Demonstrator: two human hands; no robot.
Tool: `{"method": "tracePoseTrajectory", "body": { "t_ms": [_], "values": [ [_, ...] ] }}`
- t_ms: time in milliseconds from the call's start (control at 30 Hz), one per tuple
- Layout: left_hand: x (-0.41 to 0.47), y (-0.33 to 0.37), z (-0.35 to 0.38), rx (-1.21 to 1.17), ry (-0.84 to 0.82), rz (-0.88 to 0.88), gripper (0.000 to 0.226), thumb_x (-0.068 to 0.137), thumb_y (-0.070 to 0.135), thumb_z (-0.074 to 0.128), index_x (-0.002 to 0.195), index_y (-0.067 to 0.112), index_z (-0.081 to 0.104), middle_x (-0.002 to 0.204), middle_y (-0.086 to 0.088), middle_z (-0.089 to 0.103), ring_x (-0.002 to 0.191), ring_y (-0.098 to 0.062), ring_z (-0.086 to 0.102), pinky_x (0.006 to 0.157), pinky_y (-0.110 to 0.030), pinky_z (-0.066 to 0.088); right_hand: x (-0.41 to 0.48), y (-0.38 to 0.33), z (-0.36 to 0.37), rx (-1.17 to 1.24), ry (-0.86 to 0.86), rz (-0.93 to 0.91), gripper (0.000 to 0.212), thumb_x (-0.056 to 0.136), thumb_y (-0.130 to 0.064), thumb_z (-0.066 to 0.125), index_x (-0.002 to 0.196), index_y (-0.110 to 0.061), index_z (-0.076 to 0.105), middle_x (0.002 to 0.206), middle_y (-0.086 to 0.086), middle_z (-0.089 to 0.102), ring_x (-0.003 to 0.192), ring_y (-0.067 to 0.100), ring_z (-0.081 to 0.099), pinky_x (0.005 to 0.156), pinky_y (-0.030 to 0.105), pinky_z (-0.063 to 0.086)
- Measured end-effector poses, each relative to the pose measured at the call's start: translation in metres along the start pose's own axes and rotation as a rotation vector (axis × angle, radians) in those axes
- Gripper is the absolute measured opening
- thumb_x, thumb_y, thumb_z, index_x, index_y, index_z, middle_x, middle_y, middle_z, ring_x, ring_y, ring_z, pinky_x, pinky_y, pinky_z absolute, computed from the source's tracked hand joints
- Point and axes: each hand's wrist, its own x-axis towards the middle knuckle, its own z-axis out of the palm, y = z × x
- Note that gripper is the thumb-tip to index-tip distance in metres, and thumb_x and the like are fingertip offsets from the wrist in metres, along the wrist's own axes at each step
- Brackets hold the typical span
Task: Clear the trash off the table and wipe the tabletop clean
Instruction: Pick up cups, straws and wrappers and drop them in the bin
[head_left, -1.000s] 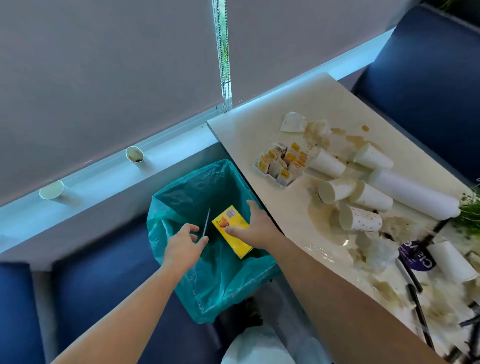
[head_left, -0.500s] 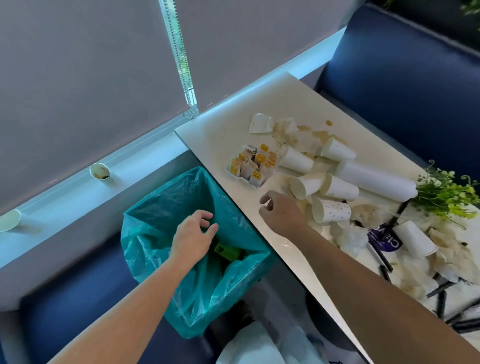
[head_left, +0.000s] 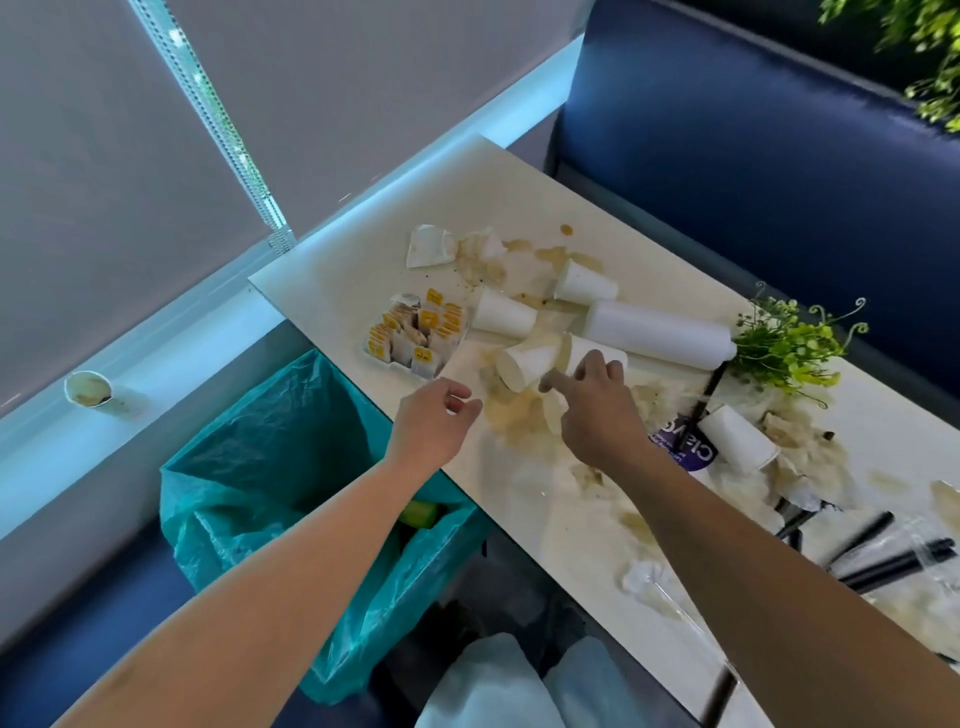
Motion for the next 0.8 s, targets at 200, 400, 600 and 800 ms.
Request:
{"method": "tracePoseTrajectory", "body": {
  "t_ms": [200, 400, 600, 800],
  "values": [
    [0.029, 0.025, 0.027, 0.036, -0.068, -0.071, 0.036, 0.095, 0.044, 0.067, 0.123, 0.021, 0.069, 0.092, 0.011, 0.063, 0.088, -0.010, 0.058, 0.079, -0.024, 0.042, 0.008, 0.025, 0.002, -0.136, -0.044, -0.134, 0.062, 0.085, 0.003, 0.054, 0.131, -0.038, 0.060, 0.117, 0.004, 0.034, 0.109, 0.030, 0.035, 0.090, 0.041, 0.042],
    [0.052, 0.043, 0.047, 0.015, -0.116, -0.127, 0.041, 0.096, 0.047, 0.065, 0.127, 0.020, 0.070, 0.116, 0.002, 0.071, 0.104, -0.016, 0.063, 0.082, -0.027, 0.046, 0.019, 0.037, 0.008, -0.248, -0.063, -0.254, 0.053, 0.087, -0.003, 0.058, 0.127, -0.036, 0.062, 0.133, 0.009, 0.033, 0.118, 0.034, 0.035, 0.091, 0.043, 0.040],
    [0.062, 0.049, 0.064, -0.020, -0.108, -0.175, 0.032, 0.095, 0.046, 0.066, 0.110, 0.021, 0.077, 0.103, 0.001, 0.075, 0.099, -0.022, 0.067, 0.088, -0.036, 0.055, 0.022, 0.043, 0.009, -0.305, -0.070, -0.304, 0.038, 0.091, -0.007, 0.056, 0.122, -0.028, 0.063, 0.134, 0.011, 0.034, 0.116, 0.034, 0.037, 0.088, 0.044, 0.042],
    [0.069, 0.056, 0.073, 0.004, -0.057, -0.175, 0.024, 0.096, 0.041, 0.066, 0.100, 0.019, 0.076, 0.100, -0.003, 0.074, 0.098, -0.026, 0.067, 0.090, -0.039, 0.055, 0.027, 0.047, 0.007, -0.303, -0.044, -0.340, 0.032, 0.086, -0.004, 0.058, 0.112, -0.021, 0.064, 0.128, 0.013, 0.035, 0.109, 0.035, 0.036, 0.081, 0.045, 0.039]
  ]
}}
